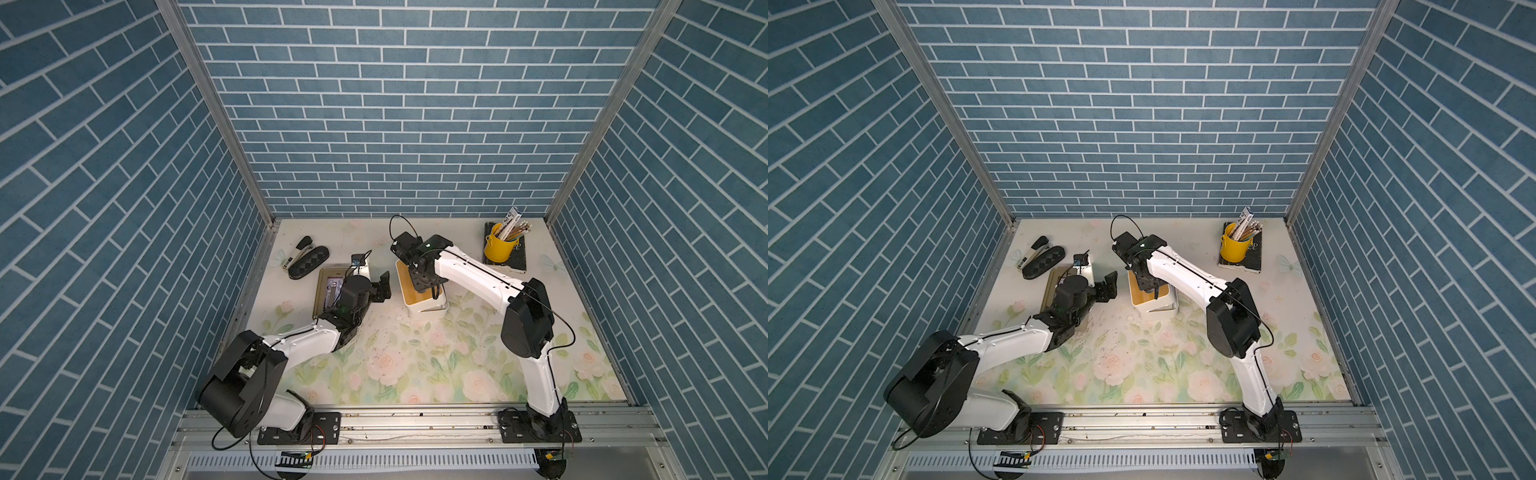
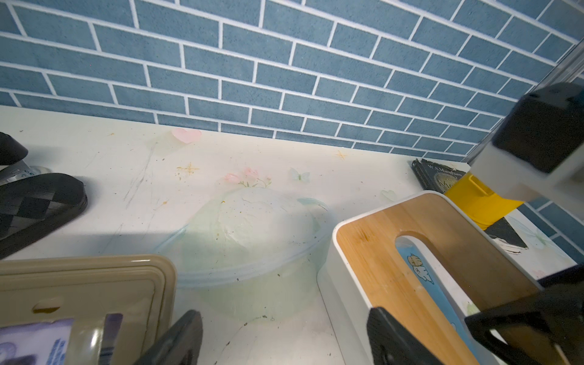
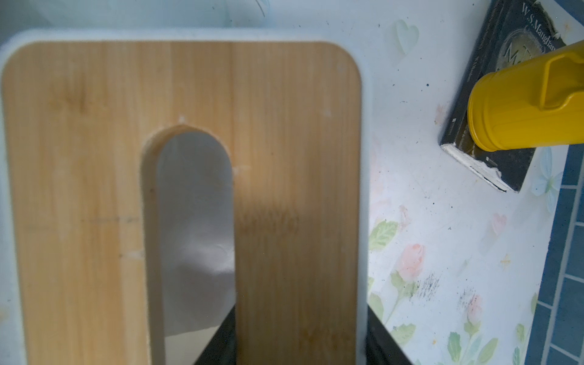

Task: Put the tissue paper into the tissue box
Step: Close the box lid on the tissue box.

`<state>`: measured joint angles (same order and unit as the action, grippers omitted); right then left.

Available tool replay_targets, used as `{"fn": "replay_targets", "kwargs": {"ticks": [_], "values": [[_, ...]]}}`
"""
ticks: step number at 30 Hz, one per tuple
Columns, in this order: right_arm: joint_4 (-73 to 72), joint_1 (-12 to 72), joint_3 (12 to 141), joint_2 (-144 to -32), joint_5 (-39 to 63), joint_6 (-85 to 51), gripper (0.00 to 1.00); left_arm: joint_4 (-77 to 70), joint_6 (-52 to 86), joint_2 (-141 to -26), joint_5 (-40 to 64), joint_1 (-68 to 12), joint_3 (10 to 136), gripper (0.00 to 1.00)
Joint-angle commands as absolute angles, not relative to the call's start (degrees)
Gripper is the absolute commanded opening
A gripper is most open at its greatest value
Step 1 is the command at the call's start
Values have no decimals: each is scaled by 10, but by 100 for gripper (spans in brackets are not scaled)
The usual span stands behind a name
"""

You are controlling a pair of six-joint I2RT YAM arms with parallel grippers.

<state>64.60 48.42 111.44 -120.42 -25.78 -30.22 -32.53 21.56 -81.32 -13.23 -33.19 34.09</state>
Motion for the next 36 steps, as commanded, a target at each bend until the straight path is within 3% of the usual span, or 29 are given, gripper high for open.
{"fn": "replay_targets", "kwargs": {"ticks": [1, 36], "values": [[662, 477, 1106, -1162, -278, -318, 20, -335, 208, -801, -133, -331, 334, 87], [589, 462, 1028, -1140, -221, -288, 19, -332, 206, -802, -134, -331, 335, 87]]}}
